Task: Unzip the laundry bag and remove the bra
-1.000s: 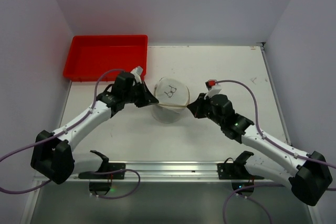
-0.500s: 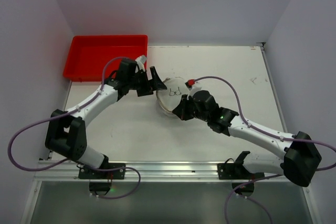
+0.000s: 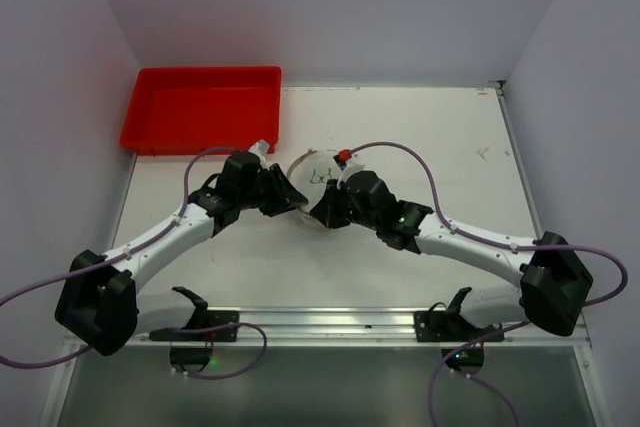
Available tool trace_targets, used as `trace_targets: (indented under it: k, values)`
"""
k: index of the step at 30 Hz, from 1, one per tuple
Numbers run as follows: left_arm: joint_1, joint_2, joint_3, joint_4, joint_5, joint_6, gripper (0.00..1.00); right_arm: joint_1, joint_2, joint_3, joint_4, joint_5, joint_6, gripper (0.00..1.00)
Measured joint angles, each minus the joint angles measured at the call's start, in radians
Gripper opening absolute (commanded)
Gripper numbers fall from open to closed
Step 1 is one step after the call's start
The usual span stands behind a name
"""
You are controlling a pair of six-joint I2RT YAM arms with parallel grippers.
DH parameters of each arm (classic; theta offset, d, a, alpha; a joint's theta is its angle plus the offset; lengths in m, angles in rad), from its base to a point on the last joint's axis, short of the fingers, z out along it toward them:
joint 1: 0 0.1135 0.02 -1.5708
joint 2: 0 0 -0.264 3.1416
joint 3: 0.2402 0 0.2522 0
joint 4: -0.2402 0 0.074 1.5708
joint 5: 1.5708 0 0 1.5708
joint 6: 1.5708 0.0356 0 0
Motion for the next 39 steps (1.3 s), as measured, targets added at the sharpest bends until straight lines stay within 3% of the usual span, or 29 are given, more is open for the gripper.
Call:
trace_targets:
  k: [2, 3, 11, 17, 21, 24, 27, 30, 31, 32, 34, 39]
  values:
    - [-0.011, 0.021, 0.0, 0.013, -0.009, -0.013, 0.07, 0.001, -0.001, 0.0, 0.0, 0.001, 0.0, 0.0]
    - [-0.012, 0.029, -0.001, 0.017, -0.013, -0.021, 0.01, 0.001, -0.003, -0.002, 0.0, 0.002, 0.0, 0.0]
    - [0.006, 0.036, 0.019, 0.008, -0.003, 0.02, 0.0, -0.021, -0.2, -0.174, -0.014, 0.078, -0.043, 0.0]
    - [0.042, 0.083, 0.106, -0.075, 0.042, 0.154, 0.0, -0.219, -0.365, -0.278, -0.047, 0.068, -0.077, 0.0]
    - [0.042, 0.154, 0.227, -0.138, 0.071, 0.279, 0.0, -0.24, -0.401, -0.276, -0.043, 0.034, -0.12, 0.0]
    - [0.046, 0.239, 0.343, -0.196, 0.078, 0.364, 0.07, -0.25, -0.373, -0.265, -0.043, -0.013, -0.145, 0.0]
    - [0.054, 0.329, 0.444, -0.218, 0.078, 0.415, 0.24, -0.243, -0.315, -0.244, -0.035, -0.055, -0.142, 0.0]
    - [0.07, 0.434, 0.55, -0.23, 0.072, 0.443, 0.57, -0.206, -0.266, -0.225, -0.027, -0.074, -0.119, 0.0]
    - [0.076, 0.46, 0.574, -0.227, 0.072, 0.445, 0.82, -0.175, -0.246, -0.215, -0.022, -0.078, -0.106, 0.0]
    - [0.078, 0.475, 0.585, -0.222, 0.071, 0.441, 0.88, -0.153, -0.232, -0.206, -0.014, -0.079, -0.097, 0.0]
    - [0.084, 0.476, 0.58, -0.224, 0.066, 0.415, 0.95, -0.103, -0.187, -0.174, 0.002, -0.079, -0.077, 0.0]
    - [0.089, 0.347, 0.425, -0.201, 0.004, 0.328, 0.97, -0.044, -0.066, -0.092, 0.062, -0.079, -0.026, 0.0]
